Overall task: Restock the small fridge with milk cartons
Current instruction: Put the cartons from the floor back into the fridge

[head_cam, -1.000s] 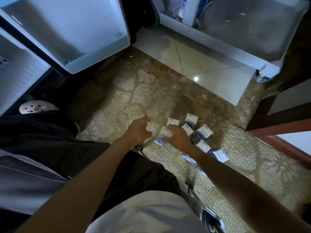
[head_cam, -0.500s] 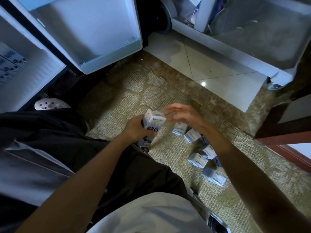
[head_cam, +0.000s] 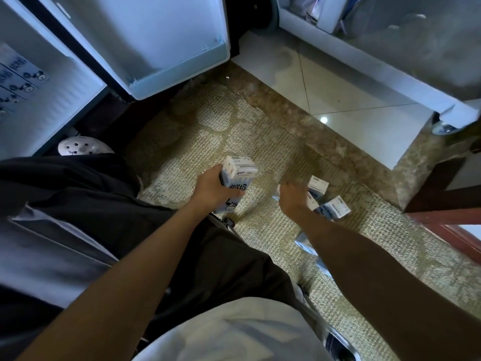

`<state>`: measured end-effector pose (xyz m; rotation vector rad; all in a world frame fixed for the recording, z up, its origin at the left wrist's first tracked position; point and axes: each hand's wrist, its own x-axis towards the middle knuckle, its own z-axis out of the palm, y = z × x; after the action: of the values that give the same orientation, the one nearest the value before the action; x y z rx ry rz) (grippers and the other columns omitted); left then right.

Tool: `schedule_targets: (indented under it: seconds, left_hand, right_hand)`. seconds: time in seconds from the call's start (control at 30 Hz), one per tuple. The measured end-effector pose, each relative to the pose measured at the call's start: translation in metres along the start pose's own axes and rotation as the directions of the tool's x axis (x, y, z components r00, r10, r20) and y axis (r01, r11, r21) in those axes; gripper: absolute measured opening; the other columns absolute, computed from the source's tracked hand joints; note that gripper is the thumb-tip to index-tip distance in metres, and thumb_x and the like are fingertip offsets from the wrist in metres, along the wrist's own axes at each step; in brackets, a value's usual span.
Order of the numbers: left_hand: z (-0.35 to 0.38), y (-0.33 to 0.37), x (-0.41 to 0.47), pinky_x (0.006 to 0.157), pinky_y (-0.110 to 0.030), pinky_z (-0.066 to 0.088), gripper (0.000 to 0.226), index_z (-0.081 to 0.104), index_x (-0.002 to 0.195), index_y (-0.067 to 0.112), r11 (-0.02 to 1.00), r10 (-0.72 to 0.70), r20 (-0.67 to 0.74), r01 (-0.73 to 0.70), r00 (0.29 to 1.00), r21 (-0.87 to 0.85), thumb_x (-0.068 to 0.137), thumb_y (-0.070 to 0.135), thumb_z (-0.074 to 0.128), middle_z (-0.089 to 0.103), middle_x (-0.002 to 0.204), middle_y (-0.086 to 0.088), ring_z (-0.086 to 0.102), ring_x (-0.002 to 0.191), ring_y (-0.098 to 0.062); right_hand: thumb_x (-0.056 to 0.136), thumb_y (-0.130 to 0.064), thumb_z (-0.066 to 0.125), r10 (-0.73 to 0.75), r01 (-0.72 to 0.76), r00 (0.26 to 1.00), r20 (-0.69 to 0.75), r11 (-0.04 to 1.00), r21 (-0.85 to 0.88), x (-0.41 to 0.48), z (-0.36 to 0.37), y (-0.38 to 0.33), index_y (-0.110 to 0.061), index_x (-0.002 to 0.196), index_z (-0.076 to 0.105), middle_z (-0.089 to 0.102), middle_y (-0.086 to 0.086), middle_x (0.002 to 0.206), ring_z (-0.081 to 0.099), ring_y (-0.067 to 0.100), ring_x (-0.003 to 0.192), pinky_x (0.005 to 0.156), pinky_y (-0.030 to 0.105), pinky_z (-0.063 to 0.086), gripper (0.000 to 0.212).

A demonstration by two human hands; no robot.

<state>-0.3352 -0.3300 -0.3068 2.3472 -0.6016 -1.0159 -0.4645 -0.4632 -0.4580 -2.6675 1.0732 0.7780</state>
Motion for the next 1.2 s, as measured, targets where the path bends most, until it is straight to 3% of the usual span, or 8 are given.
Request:
schedule_targets:
  seconds: [0.13, 0.33, 0.43, 0.57, 0.7, 0.83, 1.1, 1.2]
  left_hand:
    - [0.001, 0.000, 0.001, 0.081, -0.028, 0.043, 0.054, 0.053, 0.124, 0.010, 1.000, -0.011, -0.014, 0.011, 1.000, -0.011, 0.075, 0.014, 0.075, 0.061, 0.124, -0.009, 0.058, 0.109, -0.025]
    - [-0.006, 0.004, 0.000, 0.074, -0.026, 0.039, 0.046, 0.055, 0.118, 0.008, 0.994, -0.092, -0.129, 0.083, 0.987, -0.073, 0.076, 0.012, 0.073, 0.062, 0.119, -0.010, 0.057, 0.096, -0.022]
    - [-0.021, 0.006, 0.000, 0.075, -0.028, 0.043, 0.047, 0.057, 0.119, 0.010, 0.979, -0.146, -0.201, 0.112, 0.969, -0.171, 0.075, 0.012, 0.074, 0.063, 0.119, -0.010, 0.060, 0.105, -0.027]
    - [-0.062, 0.014, 0.002, 0.085, -0.037, 0.053, 0.051, 0.058, 0.119, 0.011, 0.960, -0.154, -0.288, 0.074, 0.945, -0.270, 0.072, 0.015, 0.077, 0.064, 0.118, -0.009, 0.062, 0.106, -0.026]
    - [-0.128, 0.015, -0.008, 0.082, -0.034, 0.052, 0.052, 0.057, 0.117, 0.006, 0.960, -0.103, -0.464, -0.034, 0.880, -0.277, 0.070, 0.015, 0.079, 0.063, 0.117, -0.009, 0.060, 0.103, -0.021]
    - [-0.200, 0.004, -0.023, 0.080, -0.034, 0.051, 0.050, 0.058, 0.114, 0.004, 0.958, -0.087, -0.632, -0.109, 0.770, -0.264, 0.070, 0.015, 0.079, 0.065, 0.114, -0.011, 0.061, 0.102, -0.024]
    - [-0.327, -0.039, -0.045, 0.079, -0.046, 0.055, 0.047, 0.061, 0.100, -0.002, 0.940, -0.195, -0.785, -0.116, 0.588, -0.320, 0.062, 0.014, 0.084, 0.068, 0.098, -0.014, 0.065, 0.092, -0.029]
    - [-0.364, -0.059, -0.046, 0.059, -0.028, 0.051, 0.039, 0.059, 0.094, 0.002, 0.942, -0.211, -0.812, -0.109, 0.544, -0.317, 0.064, 0.013, 0.082, 0.064, 0.092, -0.007, 0.060, 0.083, -0.022]
  right_hand:
    - [0.086, -0.030, 0.062, -0.011, 0.013, 1.000, -0.024, 0.996, 0.087, -0.002, -0.009, 0.003, -0.004, 0.115, 0.054, 0.065, 0.012, 0.112, 0.060, 0.026, 0.107, 0.099, 0.038, 0.041, 0.040]
    - [0.083, -0.037, 0.065, -0.053, 0.071, 0.997, -0.058, 0.931, 0.358, -0.015, -0.053, -0.009, -0.003, 0.121, 0.048, 0.059, 0.016, 0.118, 0.056, 0.030, 0.111, 0.091, 0.037, 0.043, 0.054]
    - [0.081, -0.034, 0.068, -0.145, 0.195, 0.979, -0.142, 0.864, 0.464, -0.021, -0.102, -0.022, -0.003, 0.108, 0.055, 0.061, 0.010, 0.095, 0.060, 0.025, 0.087, 0.071, 0.032, 0.049, 0.043]
    - [0.082, -0.031, 0.068, -0.273, 0.390, 0.910, -0.313, 0.818, 0.423, -0.033, -0.178, -0.055, -0.009, 0.086, 0.056, 0.046, -0.004, 0.061, 0.039, 0.008, 0.048, 0.043, 0.017, 0.023, 0.025]
    - [0.077, -0.040, 0.069, -0.319, 0.510, 0.822, -0.471, 0.780, 0.363, -0.049, -0.248, -0.099, -0.007, 0.073, 0.051, 0.046, 0.001, 0.060, 0.039, 0.015, 0.051, 0.043, 0.023, 0.018, 0.038]
    - [0.071, -0.025, 0.072, -0.376, 0.610, 0.756, -0.535, 0.701, 0.370, -0.065, -0.305, -0.151, -0.013, 0.064, 0.043, 0.044, -0.001, 0.058, 0.041, 0.022, 0.062, 0.045, 0.023, 0.022, 0.032]
    - [0.069, -0.011, 0.070, -0.573, 0.808, 0.579, -0.579, 0.498, 0.315, -0.067, -0.380, -0.283, 0.002, 0.083, 0.053, 0.059, 0.019, 0.078, 0.042, 0.022, 0.063, 0.050, 0.029, 0.027, 0.026]
    - [0.071, -0.012, 0.069, -0.640, 0.860, 0.491, -0.592, 0.465, 0.211, -0.062, -0.400, -0.329, 0.001, 0.084, 0.054, 0.060, 0.013, 0.081, 0.049, 0.023, 0.068, 0.051, 0.028, 0.033, 0.024]
